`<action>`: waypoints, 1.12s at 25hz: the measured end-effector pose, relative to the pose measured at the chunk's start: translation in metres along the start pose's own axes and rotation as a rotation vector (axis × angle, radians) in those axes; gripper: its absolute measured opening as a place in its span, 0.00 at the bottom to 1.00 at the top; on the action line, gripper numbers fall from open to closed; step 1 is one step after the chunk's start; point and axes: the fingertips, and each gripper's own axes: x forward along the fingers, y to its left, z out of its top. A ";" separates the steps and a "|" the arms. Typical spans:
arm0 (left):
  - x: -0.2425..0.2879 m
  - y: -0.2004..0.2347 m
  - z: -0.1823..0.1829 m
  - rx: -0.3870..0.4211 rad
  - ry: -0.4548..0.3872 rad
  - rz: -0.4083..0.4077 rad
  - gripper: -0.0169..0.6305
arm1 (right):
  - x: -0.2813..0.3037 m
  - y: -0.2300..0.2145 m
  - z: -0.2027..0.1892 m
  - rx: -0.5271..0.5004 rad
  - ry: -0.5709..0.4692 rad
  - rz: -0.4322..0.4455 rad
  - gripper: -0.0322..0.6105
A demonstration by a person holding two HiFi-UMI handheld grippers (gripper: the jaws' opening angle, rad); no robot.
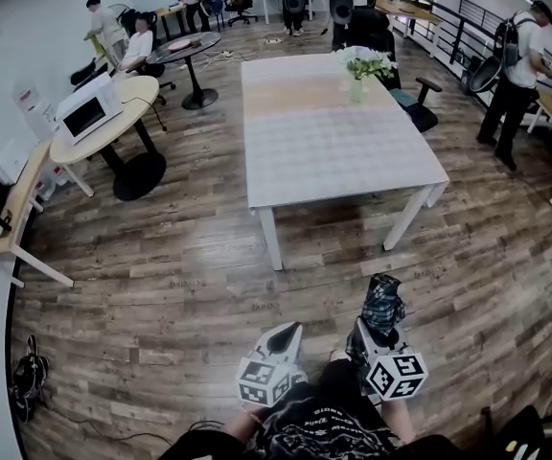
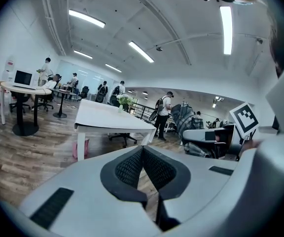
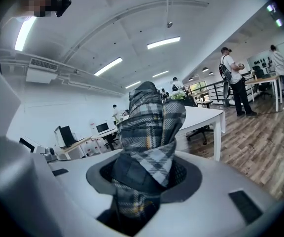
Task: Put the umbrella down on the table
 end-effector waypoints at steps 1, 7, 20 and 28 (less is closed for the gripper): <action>0.001 0.003 0.000 -0.001 0.000 0.003 0.05 | 0.002 -0.001 0.001 -0.004 -0.001 -0.003 0.35; 0.017 0.017 0.002 0.006 -0.001 0.032 0.05 | 0.020 -0.014 -0.004 -0.022 0.026 -0.010 0.35; 0.105 0.036 0.035 -0.002 0.017 0.102 0.05 | 0.099 -0.081 0.038 -0.054 0.066 0.033 0.35; 0.179 0.038 0.067 -0.016 0.003 0.141 0.05 | 0.148 -0.135 0.076 -0.067 0.086 0.069 0.35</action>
